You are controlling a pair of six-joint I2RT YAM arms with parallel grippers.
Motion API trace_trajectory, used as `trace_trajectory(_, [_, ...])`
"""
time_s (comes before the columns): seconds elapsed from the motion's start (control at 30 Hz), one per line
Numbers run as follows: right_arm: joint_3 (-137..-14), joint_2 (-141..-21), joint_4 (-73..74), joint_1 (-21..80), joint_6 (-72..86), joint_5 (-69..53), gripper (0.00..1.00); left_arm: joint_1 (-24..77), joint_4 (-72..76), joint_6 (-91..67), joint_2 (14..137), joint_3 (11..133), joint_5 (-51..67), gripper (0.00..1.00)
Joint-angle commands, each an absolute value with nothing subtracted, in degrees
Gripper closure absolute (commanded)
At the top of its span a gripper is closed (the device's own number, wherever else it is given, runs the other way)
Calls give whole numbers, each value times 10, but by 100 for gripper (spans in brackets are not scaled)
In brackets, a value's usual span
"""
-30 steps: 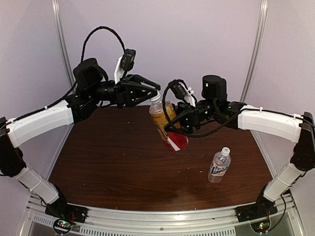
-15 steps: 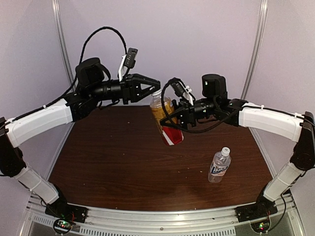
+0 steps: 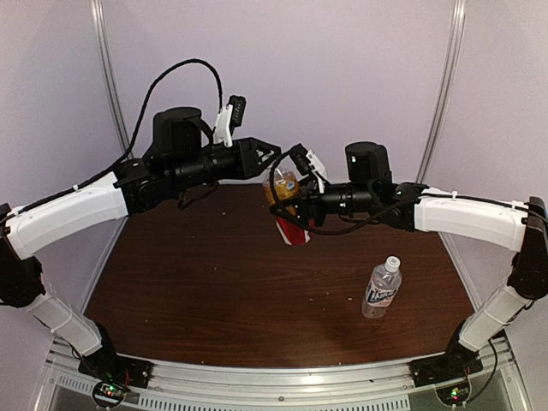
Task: Unscrew the bottle caps
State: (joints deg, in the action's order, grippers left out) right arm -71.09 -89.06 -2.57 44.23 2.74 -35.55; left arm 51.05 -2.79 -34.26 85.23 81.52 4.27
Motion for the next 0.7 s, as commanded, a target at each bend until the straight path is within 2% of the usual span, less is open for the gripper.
trace_trajectory(0.0, [-702,-872,-50,436,33,-283,35,522,-10,-350,849,825,33,86])
trace_trajectory(0.2, [-702,-873,-34,436,15,-358,34,508,56,-322,822,787,85,55])
trace_trajectory(0.4, [-707,-866,-5,436,-17,-457,33,454,126,-316,789,738,226,29])
trace_trajectory(0.5, [-713,-866,14,436,-25,-516,33,431,153,-301,780,727,320,23])
trace_trajectory(0.67, [-745,-880,35,436,-12,-636,33,413,181,-276,783,729,475,21])
